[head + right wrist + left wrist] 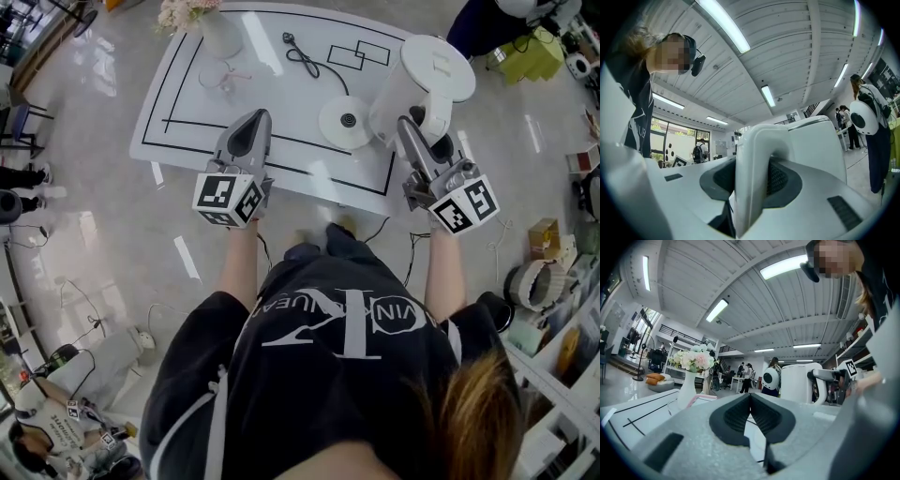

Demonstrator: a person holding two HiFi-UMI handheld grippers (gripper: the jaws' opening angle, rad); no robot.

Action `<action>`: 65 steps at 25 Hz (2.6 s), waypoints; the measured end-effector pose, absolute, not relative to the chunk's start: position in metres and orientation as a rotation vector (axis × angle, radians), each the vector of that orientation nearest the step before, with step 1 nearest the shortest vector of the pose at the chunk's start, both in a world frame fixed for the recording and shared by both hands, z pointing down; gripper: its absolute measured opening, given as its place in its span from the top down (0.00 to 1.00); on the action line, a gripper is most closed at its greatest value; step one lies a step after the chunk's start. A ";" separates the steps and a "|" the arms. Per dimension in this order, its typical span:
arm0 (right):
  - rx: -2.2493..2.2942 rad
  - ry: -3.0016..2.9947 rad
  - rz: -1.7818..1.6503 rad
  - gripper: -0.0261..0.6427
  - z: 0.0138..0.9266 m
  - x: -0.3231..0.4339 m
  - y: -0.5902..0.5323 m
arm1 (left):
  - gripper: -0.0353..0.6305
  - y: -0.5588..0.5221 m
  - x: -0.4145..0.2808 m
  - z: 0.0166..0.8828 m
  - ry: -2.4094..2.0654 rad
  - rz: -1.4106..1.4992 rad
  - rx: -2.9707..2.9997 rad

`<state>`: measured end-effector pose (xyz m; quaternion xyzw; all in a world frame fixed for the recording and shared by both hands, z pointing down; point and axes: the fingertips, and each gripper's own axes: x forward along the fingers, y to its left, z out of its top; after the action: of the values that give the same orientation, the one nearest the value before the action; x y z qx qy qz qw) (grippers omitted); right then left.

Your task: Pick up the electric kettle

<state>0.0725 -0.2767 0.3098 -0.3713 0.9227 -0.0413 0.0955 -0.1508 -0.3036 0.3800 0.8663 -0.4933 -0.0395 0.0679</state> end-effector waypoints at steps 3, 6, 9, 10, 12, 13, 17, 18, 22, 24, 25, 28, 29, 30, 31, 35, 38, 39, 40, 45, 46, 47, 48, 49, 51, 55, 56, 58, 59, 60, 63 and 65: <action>-1.129 2.721 -0.118 0.78 0.309 0.078 -0.275 | 0.94 -0.305 -0.149 0.378 -1.480 -0.122 2.618; -1.155 2.708 -0.116 0.78 0.309 0.084 -0.275 | 0.94 -0.306 -0.147 0.376 -1.477 -0.128 2.623; -1.180 2.697 -0.114 0.78 0.308 0.089 -0.275 | 0.94 -0.308 -0.145 0.375 -1.470 -0.128 2.627; -1.189 2.692 -0.114 0.78 0.308 0.091 -0.275 | 0.94 -0.309 -0.144 0.375 -1.465 -0.126 2.630; -1.205 2.680 -0.111 0.78 0.307 0.095 -0.275 | 0.94 -0.310 -0.141 0.375 -1.456 -0.124 2.636; -1.212 2.675 -0.109 0.78 0.307 0.097 -0.274 | 0.94 -0.311 -0.140 0.375 -1.451 -0.124 2.639; -1.237 2.663 -0.100 0.78 0.306 0.103 -0.273 | 0.94 -0.315 -0.136 0.373 -1.437 -0.130 2.651; -1.242 2.661 -0.098 0.78 0.306 0.104 -0.273 | 0.94 -0.316 -0.135 0.372 -1.434 -0.132 2.654; -1.261 2.652 -0.091 0.78 0.305 0.110 -0.271 | 0.94 -0.318 -0.129 0.369 -1.423 -0.136 2.667; -1.271 2.648 -0.087 0.78 0.304 0.112 -0.271 | 0.94 -0.320 -0.127 0.367 -1.414 -0.140 2.675; -1.276 2.646 -0.085 0.78 0.304 0.113 -0.271 | 0.94 -0.321 -0.125 0.367 -1.409 -0.142 2.678; -1.288 2.640 -0.080 0.78 0.302 0.116 -0.269 | 0.94 -0.322 -0.122 0.365 -1.401 -0.147 2.687; -1.292 2.638 -0.078 0.78 0.302 0.117 -0.269 | 0.94 -0.322 -0.122 0.364 -1.399 -0.149 2.689; -1.297 2.637 -0.076 0.78 0.302 0.118 -0.268 | 0.94 -0.322 -0.121 0.363 -1.397 -0.151 2.690; -1.301 2.635 -0.075 0.78 0.301 0.119 -0.267 | 0.94 -0.322 -0.120 0.363 -1.395 -0.153 2.692; -1.318 2.624 -0.068 0.78 0.301 0.123 -0.266 | 0.94 -0.324 -0.118 0.363 -1.386 -0.156 2.699; -1.329 2.619 -0.067 0.78 0.302 0.124 -0.265 | 0.94 -0.324 -0.117 0.363 -1.380 -0.154 2.703; -1.332 2.618 -0.068 0.78 0.303 0.125 -0.265 | 0.94 -0.325 -0.117 0.363 -1.379 -0.154 2.704; -1.335 2.616 -0.069 0.78 0.303 0.125 -0.265 | 0.94 -0.325 -0.117 0.363 -1.377 -0.155 2.706; -1.353 2.611 -0.068 0.78 0.305 0.127 -0.266 | 0.94 -0.329 -0.116 0.363 -1.371 -0.156 2.710; -1.357 2.610 -0.068 0.78 0.305 0.127 -0.267 | 0.94 -0.329 -0.116 0.363 -1.369 -0.156 2.711; -1.360 2.609 -0.067 0.78 0.305 0.128 -0.267 | 0.94 -0.330 -0.116 0.363 -1.367 -0.157 2.712; -1.363 2.607 -0.065 0.78 0.305 0.128 -0.267 | 0.94 -0.330 -0.116 0.363 -1.366 -0.158 2.714; -1.364 2.605 -0.064 0.78 0.304 0.129 -0.267 | 0.94 -0.330 -0.115 0.363 -1.365 -0.159 2.715; -1.365 2.603 -0.062 0.78 0.303 0.130 -0.266 | 0.94 -0.331 -0.115 0.362 -1.364 -0.158 2.715; -1.370 2.603 -0.062 0.78 0.303 0.130 -0.267 | 0.94 -0.332 -0.114 0.362 -1.359 -0.164 2.714; -1.370 2.603 -0.063 0.78 0.304 0.130 -0.267 | 0.94 -0.332 -0.114 0.362 -1.358 -0.165 2.714; -1.371 2.603 -0.064 0.78 0.304 0.130 -0.267 | 0.94 -0.332 -0.114 0.363 -1.358 -0.163 2.714; -1.372 2.603 -0.065 0.78 0.305 0.131 -0.266 | 0.94 -0.332 -0.114 0.363 -1.358 -0.163 2.714; -1.373 2.604 -0.066 0.78 0.305 0.131 -0.266 | 0.94 -0.332 -0.113 0.363 -1.357 -0.162 2.715; -1.374 2.604 -0.066 0.78 0.305 0.132 -0.266 | 0.94 -0.332 -0.112 0.363 -1.353 -0.163 2.715; -1.375 2.602 -0.068 0.78 0.305 0.133 -0.266 | 0.94 -0.332 -0.111 0.363 -1.351 -0.161 2.717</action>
<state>0.1330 -0.2658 0.3048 -0.4648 0.8796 -0.0229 0.0989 -0.1105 -0.3321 0.3629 0.8929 -0.4441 -0.0530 0.0516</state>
